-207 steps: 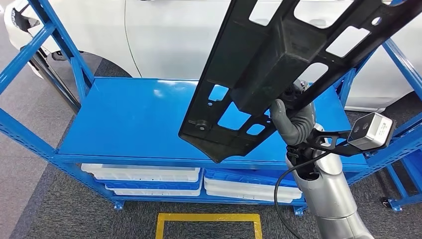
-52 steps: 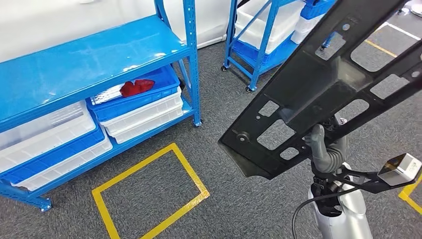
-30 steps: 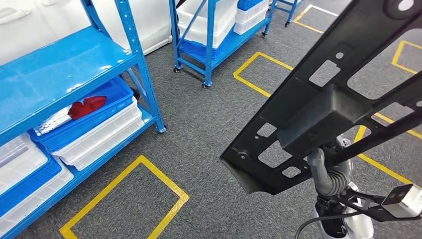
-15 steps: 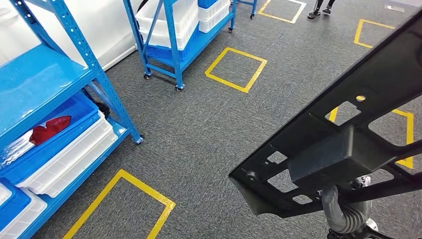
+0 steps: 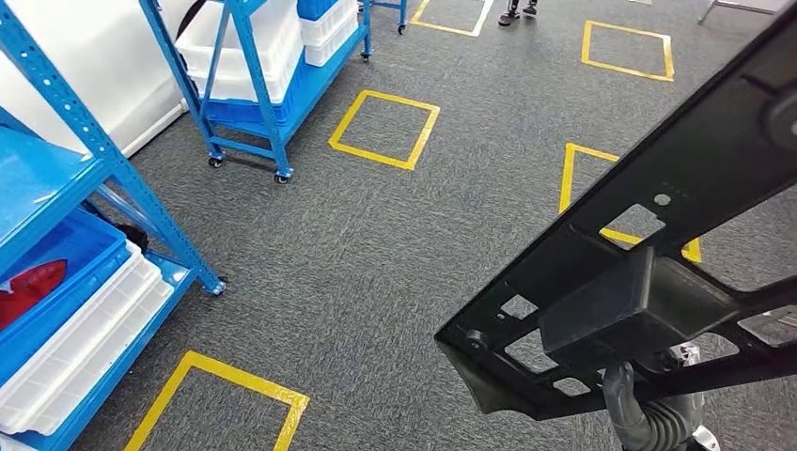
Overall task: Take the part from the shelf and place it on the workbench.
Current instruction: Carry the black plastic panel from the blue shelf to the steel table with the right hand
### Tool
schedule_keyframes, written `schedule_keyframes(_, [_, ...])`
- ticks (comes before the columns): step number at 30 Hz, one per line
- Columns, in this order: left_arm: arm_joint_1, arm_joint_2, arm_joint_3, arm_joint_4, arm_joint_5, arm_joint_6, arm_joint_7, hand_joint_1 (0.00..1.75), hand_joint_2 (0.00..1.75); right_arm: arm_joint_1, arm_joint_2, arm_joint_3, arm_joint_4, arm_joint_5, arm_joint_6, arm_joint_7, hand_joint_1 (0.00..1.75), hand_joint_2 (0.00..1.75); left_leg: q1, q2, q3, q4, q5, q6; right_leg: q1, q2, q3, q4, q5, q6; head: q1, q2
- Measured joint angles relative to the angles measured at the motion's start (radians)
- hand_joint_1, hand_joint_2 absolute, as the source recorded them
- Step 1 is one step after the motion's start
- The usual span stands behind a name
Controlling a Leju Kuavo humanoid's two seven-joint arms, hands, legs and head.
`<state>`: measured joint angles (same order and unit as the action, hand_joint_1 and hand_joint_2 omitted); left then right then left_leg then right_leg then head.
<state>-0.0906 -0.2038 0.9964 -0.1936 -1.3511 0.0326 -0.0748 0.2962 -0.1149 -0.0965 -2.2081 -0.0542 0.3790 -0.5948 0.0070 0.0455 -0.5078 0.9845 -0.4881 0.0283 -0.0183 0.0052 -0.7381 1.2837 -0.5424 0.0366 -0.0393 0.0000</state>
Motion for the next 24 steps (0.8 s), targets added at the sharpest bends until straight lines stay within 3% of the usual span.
schedule_keyframes(2, [-0.001,0.000,0.000,0.000,0.000,-0.001,0.001,0.00,1.75,0.004,0.000,0.000,-0.002,0.000,-0.002,-0.002,1.75,1.75,0.000,0.024,0.008,0.001,-0.008,-0.006,-0.004,-0.020,0.062,-0.112,0.062,0.001,0.000,0.000])
schedule_keyframes(4, [-0.002,0.000,0.000,0.000,0.000,-0.002,0.001,0.00,1.75,0.003,0.000,0.000,-0.006,0.000,-0.003,-0.004,1.75,1.75,-0.003,0.044,0.016,0.001,-0.016,-0.015,0.003,-0.055,0.127,-0.231,0.099,-0.009,0.000,0.000])
schedule_keyframes(6, [-0.004,0.000,0.000,0.000,0.000,-0.002,0.001,0.00,1.75,0.002,0.000,0.000,-0.010,0.000,-0.002,-0.005,1.75,1.75,-0.006,0.062,0.022,0.000,-0.023,-0.026,0.012,-0.063,0.142,-0.264,0.097,-0.024,0.000,0.000])
schedule_keyframes(8, [-0.007,0.000,-0.001,0.000,-0.001,-0.002,0.002,0.00,1.75,0.003,0.000,0.000,-0.013,0.000,-0.002,-0.004,1.75,1.75,-0.005,0.073,0.030,-0.002,-0.029,-0.038,0.011,-0.041,0.142,-0.270,0.099,-0.036,0.000,0.000])
schedule_keyframes(10, [-0.010,-0.001,-0.001,0.000,-0.002,-0.001,0.004,0.00,1.75,-0.001,0.000,0.001,-0.019,0.000,-0.001,-0.001,1.75,1.75,-0.001,0.036,0.017,0.039,-0.060,-0.046,0.007,-0.020,0.147,-0.278,0.102,-0.050,0.000,0.000])
schedule_keyframes(12, [-0.008,-0.001,-0.001,0.000,-0.002,0.001,0.006,0.00,1.75,-0.008,0.000,0.003,-0.024,-0.001,-0.001,0.002,1.75,1.75,0.003,-0.020,-0.043,0.166,-0.124,-0.048,0.009,0.000,0.149,-0.282,0.103,-0.060,0.000,0.000])
schedule_keyframes(14, [-0.010,-0.001,-0.001,0.000,-0.001,0.003,0.008,0.00,1.75,-0.011,0.000,0.003,-0.025,-0.004,-0.001,0.003,1.75,1.75,0.003,-0.037,-0.110,0.288,-0.161,-0.047,0.014,0.024,0.150,-0.281,0.102,-0.063,0.000,0.000])
schedule_keyframes(15, [-0.011,-0.001,0.000,0.000,-0.001,0.005,0.009,0.00,1.75,-0.012,0.000,0.003,-0.025,-0.007,-0.001,0.003,1.75,1.75,0.003,-0.038,-0.122,0.301,-0.150,-0.045,0.015,0.037,0.151,-0.280,0.101,-0.064,0.000,0.000])
schedule_keyframes(16, [-0.012,-0.001,0.000,0.000,-0.001,0.008,0.010,0.00,1.75,-0.013,0.000,0.003,-0.025,-0.010,-0.001,0.003,1.75,1.75,0.003,-0.041,-0.114,0.273,-0.119,-0.042,0.017,0.051,0.154,-0.279,0.101,-0.064,0.000,0.000])
schedule_keyframes(17, [-0.012,0.000,0.000,0.000,-0.001,0.010,0.012,0.00,1.75,-0.013,0.000,0.003,-0.025,-0.014,-0.001,0.003,1.75,1.75,0.003,-0.051,-0.091,0.212,-0.075,-0.038,0.017,0.066,0.157,-0.279,0.100,-0.063,0.000,0.000])
schedule_keyframes(19, [-0.006,0.001,0.000,0.000,-0.001,0.014,0.012,0.00,1.75,-0.015,0.000,0.003,-0.025,-0.025,-0.001,0.003,1.75,1.75,0.003,-0.097,-0.041,0.080,-0.011,-0.030,0.018,0.093,0.157,-0.274,0.098,-0.057,0.000,0.000])
schedule_keyframes(21, [-0.003,0.003,0.000,0.000,-0.002,0.015,0.010,0.00,1.75,-0.016,0.000,0.003,-0.025,-0.034,-0.001,0.002,1.75,1.75,0.002,-0.124,-0.022,0.024,0.001,-0.026,0.016,0.116,0.149,-0.271,0.100,-0.046,0.000,0.000])
schedule_keyframes(23, [-0.003,0.004,0.000,0.000,-0.003,0.015,0.009,0.00,1.75,-0.015,0.000,0.003,-0.026,-0.038,-0.001,0.002,1.75,1.75,0.001,-0.104,-0.018,0.014,0.005,-0.017,0.010,0.136,0.142,-0.272,0.104,-0.031,0.000,0.000])
schedule_keyframes(24, [-0.003,0.003,-0.001,0.000,-0.004,0.015,0.008,0.00,1.75,-0.013,0.001,0.003,-0.027,-0.039,0.000,0.002,1.75,1.75,0.002,-0.092,-0.014,0.007,0.009,-0.011,0.010,0.125,0.137,-0.265,0.099,-0.026,0.000,0.000])
